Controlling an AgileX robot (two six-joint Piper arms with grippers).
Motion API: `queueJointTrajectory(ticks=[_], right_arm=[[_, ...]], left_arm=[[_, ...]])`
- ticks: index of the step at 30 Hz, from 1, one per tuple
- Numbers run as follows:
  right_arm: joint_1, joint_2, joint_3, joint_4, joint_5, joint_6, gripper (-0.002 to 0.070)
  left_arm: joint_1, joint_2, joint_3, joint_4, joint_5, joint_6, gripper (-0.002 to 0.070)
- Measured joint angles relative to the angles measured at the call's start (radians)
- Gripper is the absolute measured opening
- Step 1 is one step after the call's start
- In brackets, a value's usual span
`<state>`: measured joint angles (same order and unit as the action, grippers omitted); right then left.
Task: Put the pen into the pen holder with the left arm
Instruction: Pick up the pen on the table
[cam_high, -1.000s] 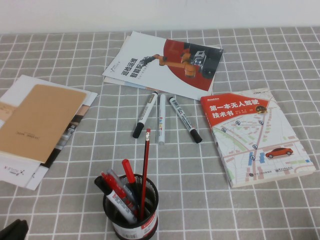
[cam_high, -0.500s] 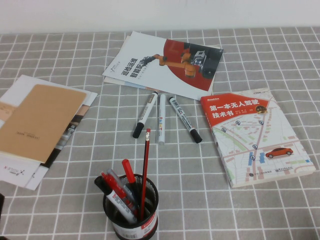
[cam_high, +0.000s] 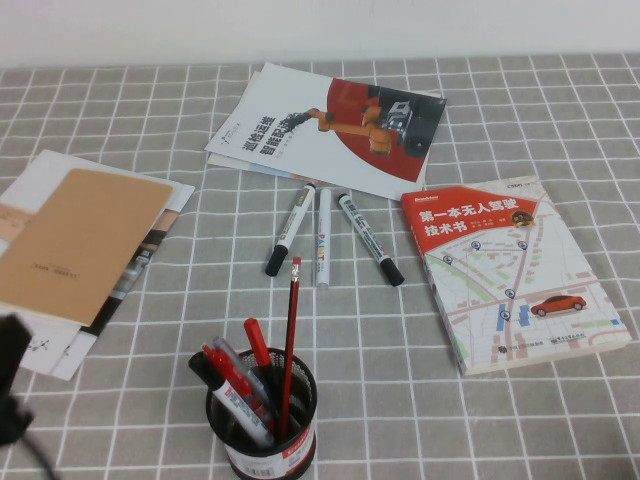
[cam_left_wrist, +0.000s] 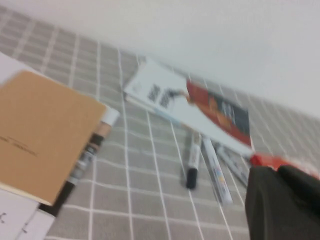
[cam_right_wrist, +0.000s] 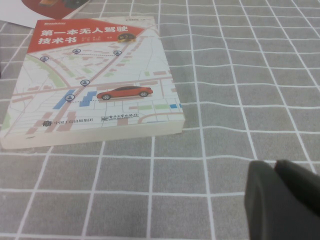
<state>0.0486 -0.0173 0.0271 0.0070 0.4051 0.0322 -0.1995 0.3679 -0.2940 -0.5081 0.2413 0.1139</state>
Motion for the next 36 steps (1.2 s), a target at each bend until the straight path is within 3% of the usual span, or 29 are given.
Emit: queueJointTrajectory(ticks=[7,27,36], right_arm=[[0.0,0.0,0.0,0.0,0.0,0.0,-0.0015],[0.0,0.0,0.0,0.0,0.0,0.0,-0.0015],[0.0,0.0,0.0,0.0,0.0,0.0,-0.0015]], left_arm=[[0.0,0.319,-0.284,0.039,0.244,0.095,-0.0003],[-0.002,1.225,-1.09,0.11,0.689,0.196,-0.0002],[-0.123,1.525,-1.393,0.262,0.83,0.198,-0.0003]])
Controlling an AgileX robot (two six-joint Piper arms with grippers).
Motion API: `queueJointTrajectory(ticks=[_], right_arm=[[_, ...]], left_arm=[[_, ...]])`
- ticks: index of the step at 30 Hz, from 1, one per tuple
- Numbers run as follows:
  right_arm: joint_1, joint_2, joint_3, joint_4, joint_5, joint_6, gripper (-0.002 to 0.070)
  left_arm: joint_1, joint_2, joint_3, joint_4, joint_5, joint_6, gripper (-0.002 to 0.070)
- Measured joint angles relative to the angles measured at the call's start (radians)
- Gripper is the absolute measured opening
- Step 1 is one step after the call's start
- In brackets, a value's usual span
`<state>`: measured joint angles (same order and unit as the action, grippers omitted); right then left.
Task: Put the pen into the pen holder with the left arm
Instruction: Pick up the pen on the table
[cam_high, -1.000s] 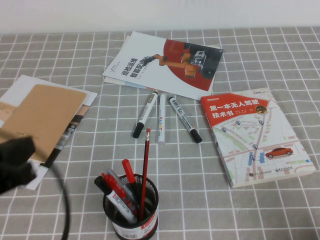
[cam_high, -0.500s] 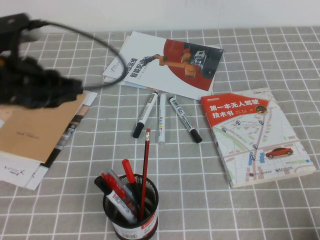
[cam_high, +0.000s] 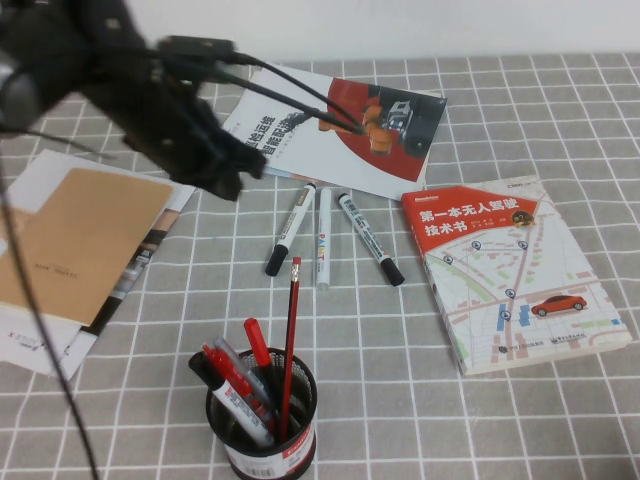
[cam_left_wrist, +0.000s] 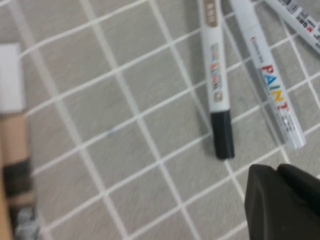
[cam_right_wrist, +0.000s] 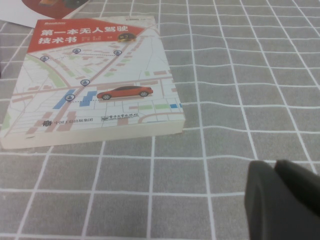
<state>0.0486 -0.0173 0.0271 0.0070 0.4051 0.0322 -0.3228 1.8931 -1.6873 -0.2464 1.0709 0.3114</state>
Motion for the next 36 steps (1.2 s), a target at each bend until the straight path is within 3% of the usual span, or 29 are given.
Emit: queueJointTrajectory(ticks=[12,22,26,31,36], right_arm=[[0.0,0.0,0.0,0.0,0.0,0.0,-0.0015],[0.0,0.0,0.0,0.0,0.0,0.0,-0.0015],[0.0,0.0,0.0,0.0,0.0,0.0,-0.0015],[0.0,0.0,0.0,0.0,0.0,0.0,-0.0015],[0.0,0.0,0.0,0.0,0.0,0.0,-0.0015]], left_arm=[[-0.129,0.322,-0.345,0.072,0.141,0.009,-0.0002],[-0.141,0.452,-0.549,0.145,0.158,0.014,0.0004],[-0.141,0.456,-0.554,0.163,0.146,0.033,0.0102],[-0.139,0.458,-0.555,0.172,0.116,-0.004,0.0312],[-0.137,0.483,-0.555,0.199,0.134,-0.036,0.0339]])
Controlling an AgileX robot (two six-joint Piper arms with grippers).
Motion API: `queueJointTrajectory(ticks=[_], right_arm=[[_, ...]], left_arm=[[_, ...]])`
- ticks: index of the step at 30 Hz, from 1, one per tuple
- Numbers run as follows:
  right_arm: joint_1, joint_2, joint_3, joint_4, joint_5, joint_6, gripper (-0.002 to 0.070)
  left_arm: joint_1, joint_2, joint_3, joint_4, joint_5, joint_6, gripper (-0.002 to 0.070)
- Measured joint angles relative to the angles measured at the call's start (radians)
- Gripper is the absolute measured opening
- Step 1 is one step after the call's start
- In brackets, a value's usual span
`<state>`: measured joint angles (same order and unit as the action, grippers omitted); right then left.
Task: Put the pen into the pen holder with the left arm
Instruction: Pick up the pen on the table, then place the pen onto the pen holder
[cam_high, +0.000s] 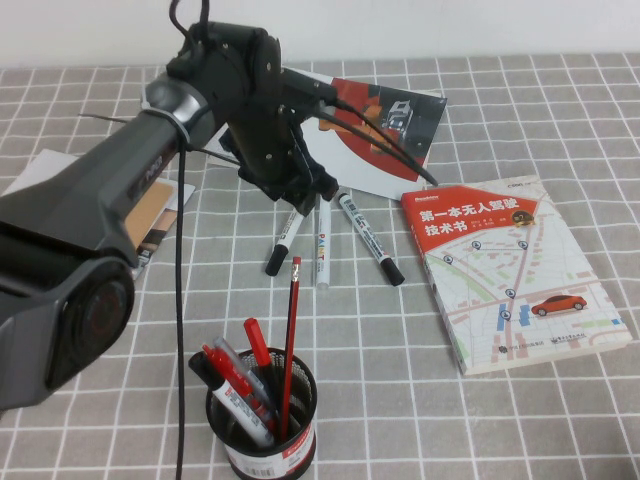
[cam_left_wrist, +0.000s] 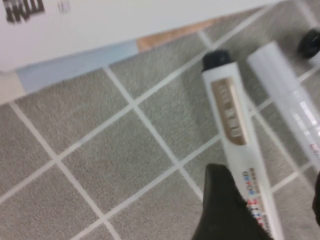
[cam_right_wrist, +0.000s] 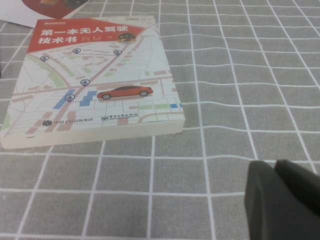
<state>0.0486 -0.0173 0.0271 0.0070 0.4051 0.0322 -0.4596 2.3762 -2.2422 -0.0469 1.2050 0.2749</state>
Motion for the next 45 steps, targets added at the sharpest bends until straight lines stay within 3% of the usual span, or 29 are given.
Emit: queueJointTrajectory(ticks=[18,20,25,36,45], right_arm=[[0.0,0.0,0.0,0.0,0.0,0.0,-0.0015],[0.0,0.0,0.0,0.0,0.0,0.0,-0.0015],[0.0,0.0,0.0,0.0,0.0,0.0,-0.0015],[0.0,0.0,0.0,0.0,0.0,0.0,-0.0015],[0.0,0.0,0.0,0.0,0.0,0.0,-0.0015]], left_arm=[[0.0,0.066,-0.004,0.025,0.008,-0.007,0.0323],[0.0,0.066,-0.004,0.025,0.012,-0.007,0.0289],[0.0,0.068,-0.006,0.026,0.015,-0.007,0.0116],[0.0,0.046,-0.006,0.023,0.024,-0.016,0.0118],[0.0,-0.156,-0.006,-0.003,0.033,-0.033,0.0118]])
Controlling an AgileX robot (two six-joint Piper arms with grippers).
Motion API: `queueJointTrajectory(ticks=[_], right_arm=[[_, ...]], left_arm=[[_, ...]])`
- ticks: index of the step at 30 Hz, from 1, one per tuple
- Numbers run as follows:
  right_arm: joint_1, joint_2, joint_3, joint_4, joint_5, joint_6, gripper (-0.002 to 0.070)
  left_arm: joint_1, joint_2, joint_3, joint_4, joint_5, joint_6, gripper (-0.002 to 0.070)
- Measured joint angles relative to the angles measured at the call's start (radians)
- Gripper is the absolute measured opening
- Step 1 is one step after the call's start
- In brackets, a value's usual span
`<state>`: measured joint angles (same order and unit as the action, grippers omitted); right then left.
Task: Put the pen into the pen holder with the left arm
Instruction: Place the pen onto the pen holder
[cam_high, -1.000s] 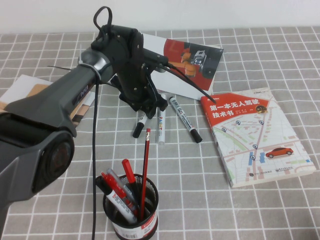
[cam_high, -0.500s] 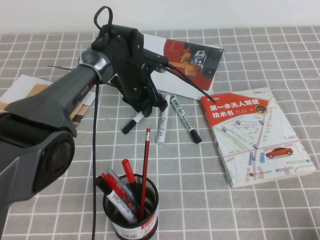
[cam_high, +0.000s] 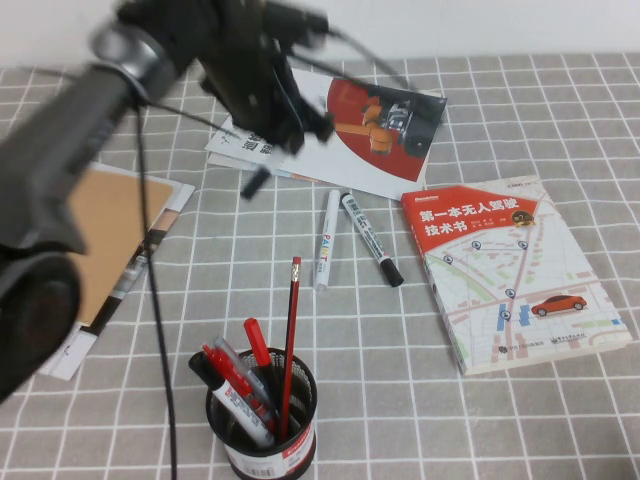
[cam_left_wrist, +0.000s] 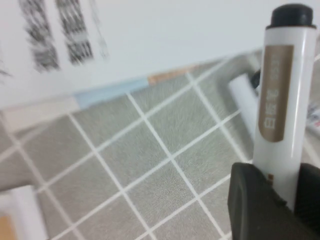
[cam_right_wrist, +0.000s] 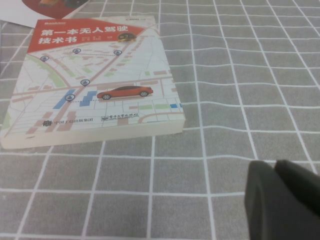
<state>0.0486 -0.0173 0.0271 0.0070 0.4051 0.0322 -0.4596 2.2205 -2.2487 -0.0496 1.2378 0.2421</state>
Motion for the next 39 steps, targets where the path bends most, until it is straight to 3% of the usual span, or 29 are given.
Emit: queueJointTrajectory(ticks=[11,20,39], right_arm=[[0.0,0.0,0.0,0.0,0.0,0.0,-0.0015],[0.0,0.0,0.0,0.0,0.0,0.0,-0.0015],[0.0,0.0,0.0,0.0,0.0,0.0,-0.0015]], left_arm=[[0.0,-0.319,0.023,-0.048,0.016,-0.004,0.0118],[0.0,-0.642,0.379,-0.052,-0.046,-0.021,0.0118],[0.0,-1.508,1.433,-0.109,-0.748,-0.07,0.0118]])
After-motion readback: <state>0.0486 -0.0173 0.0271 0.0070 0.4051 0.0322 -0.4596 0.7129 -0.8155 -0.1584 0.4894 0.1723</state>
